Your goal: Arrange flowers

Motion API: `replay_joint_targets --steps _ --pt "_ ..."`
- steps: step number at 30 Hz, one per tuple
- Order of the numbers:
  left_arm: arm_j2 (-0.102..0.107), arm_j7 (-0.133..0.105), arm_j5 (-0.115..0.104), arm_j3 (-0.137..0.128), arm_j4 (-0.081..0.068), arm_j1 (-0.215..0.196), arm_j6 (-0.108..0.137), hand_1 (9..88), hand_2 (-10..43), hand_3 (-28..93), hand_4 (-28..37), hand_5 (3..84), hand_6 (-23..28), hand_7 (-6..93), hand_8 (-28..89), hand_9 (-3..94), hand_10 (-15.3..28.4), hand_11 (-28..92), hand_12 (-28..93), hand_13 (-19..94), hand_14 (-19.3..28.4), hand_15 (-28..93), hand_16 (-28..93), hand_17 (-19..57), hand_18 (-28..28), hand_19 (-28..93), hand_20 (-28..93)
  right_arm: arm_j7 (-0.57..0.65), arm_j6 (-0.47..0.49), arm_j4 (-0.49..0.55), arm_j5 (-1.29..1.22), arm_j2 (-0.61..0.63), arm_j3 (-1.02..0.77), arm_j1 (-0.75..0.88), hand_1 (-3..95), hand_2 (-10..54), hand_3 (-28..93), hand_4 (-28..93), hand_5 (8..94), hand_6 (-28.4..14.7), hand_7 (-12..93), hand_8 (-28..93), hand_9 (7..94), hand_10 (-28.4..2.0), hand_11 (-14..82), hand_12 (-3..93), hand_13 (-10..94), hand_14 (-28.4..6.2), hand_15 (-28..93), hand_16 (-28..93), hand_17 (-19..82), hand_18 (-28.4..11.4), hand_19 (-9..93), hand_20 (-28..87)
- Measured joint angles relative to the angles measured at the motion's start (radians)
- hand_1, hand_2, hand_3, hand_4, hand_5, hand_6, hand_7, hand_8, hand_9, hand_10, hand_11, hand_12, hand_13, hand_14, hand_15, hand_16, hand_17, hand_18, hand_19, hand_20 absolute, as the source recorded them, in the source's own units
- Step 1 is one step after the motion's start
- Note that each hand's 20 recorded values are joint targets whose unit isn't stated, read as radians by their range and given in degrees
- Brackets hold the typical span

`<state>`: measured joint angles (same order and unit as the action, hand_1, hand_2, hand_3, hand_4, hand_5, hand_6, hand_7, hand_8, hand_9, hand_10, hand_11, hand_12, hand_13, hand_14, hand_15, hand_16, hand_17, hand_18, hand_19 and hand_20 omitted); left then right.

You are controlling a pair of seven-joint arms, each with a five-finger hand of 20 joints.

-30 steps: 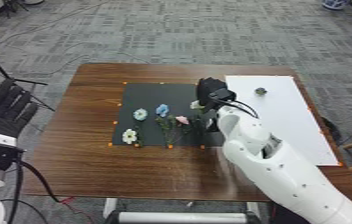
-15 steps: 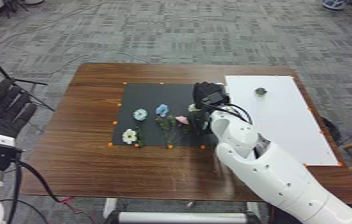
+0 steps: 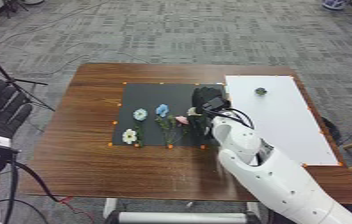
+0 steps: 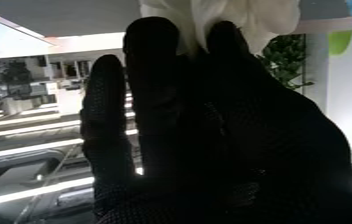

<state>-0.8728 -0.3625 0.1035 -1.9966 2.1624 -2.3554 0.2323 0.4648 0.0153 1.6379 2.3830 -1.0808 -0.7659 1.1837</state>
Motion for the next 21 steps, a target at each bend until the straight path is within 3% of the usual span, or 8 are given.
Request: replay_joint_targets --steps 3,8,21 --pt "-0.001 -0.001 -0.005 -0.005 0.002 -0.006 0.0 23.3 17.7 67 -28.3 37.4 6.6 4.6 -6 32.3 10.8 8 10 21 11.4 16 -4 -3.4 9.9 18 10 0.001 0.015 0.018 -0.004 0.006 -0.01 0.008 63.5 -9.5 67 -28 68.5 -1.6 21 -11 73.1 -11.5 14.3 26.9 68 -4.0 45 38 30 -23.1 75 31" --pt "-0.001 -0.001 -0.009 -0.005 0.003 -0.006 0.001 23.3 17.6 68 -28.3 37.4 6.6 4.8 -6 32.2 10.8 8 10 21 11.6 16 -4 -3.4 9.9 18 10 0.007 0.055 0.045 -0.014 0.009 -0.034 0.021 62.9 -9.5 66 -28 67.0 -2.3 19 -12 68.5 -13.6 18.0 18.7 66 -4.9 44 36 29 -23.0 74 29" --pt "0.002 -0.009 -0.019 -0.004 0.003 -0.006 0.001 24.6 18.0 72 -28.2 37.5 6.6 5.0 -6 32.3 10.8 8 10 21 12.0 16 -4 -3.3 10.0 18 10 0.022 0.099 0.124 -0.067 0.017 -0.106 0.068 57.0 -9.5 71 -28 64.9 -3.2 17 -12 66.0 -14.8 16.6 16.6 63 -8.0 41 32 27 -23.7 73 28"
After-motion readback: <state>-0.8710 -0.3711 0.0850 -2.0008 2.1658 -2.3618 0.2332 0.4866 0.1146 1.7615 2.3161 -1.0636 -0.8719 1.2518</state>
